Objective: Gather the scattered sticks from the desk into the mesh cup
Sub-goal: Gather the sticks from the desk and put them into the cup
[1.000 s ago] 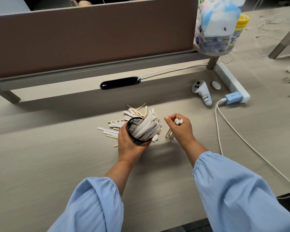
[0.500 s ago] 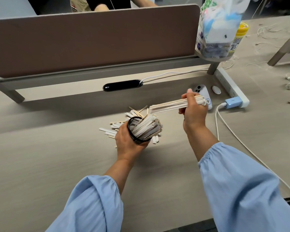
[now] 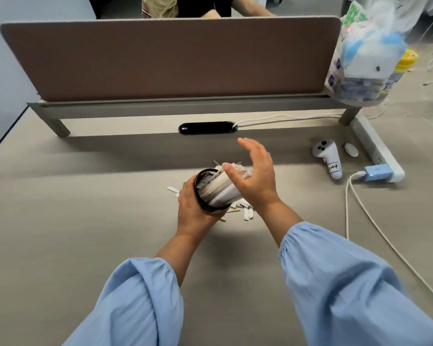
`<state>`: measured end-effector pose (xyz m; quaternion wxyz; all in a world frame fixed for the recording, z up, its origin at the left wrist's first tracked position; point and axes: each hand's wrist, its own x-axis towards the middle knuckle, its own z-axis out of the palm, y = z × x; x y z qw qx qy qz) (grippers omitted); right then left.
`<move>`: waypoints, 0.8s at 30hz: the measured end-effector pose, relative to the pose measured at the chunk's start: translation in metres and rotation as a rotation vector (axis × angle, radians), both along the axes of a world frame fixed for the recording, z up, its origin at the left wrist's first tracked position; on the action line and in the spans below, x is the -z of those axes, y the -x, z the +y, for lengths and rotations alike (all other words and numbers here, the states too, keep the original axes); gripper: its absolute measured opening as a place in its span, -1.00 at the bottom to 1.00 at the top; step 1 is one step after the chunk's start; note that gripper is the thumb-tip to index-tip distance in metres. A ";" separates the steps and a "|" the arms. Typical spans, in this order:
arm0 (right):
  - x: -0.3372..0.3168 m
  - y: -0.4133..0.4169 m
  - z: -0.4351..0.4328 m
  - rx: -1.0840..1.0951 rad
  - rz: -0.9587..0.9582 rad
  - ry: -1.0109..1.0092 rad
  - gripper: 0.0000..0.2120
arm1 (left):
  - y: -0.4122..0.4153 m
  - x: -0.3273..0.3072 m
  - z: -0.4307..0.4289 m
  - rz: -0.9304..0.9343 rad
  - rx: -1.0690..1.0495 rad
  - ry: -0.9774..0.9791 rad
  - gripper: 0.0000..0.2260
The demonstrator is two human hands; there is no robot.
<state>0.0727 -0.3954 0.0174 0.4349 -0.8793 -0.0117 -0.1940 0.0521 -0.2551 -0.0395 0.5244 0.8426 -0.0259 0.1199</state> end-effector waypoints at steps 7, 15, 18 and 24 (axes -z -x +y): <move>0.003 -0.023 0.025 -0.406 0.397 0.085 -0.48 | -0.008 -0.005 0.015 0.003 -0.097 -0.039 -0.29; 0.013 -0.047 0.036 -0.240 0.338 -0.100 -0.57 | -0.012 0.000 0.045 -0.003 -0.349 -0.037 -0.24; 0.037 -0.052 0.035 -0.349 0.556 0.203 -0.66 | -0.010 0.006 0.065 0.046 -0.483 -0.038 -0.15; 0.079 -0.039 0.055 -0.683 0.617 0.793 -0.46 | -0.006 0.011 0.083 0.158 -0.547 -0.006 -0.10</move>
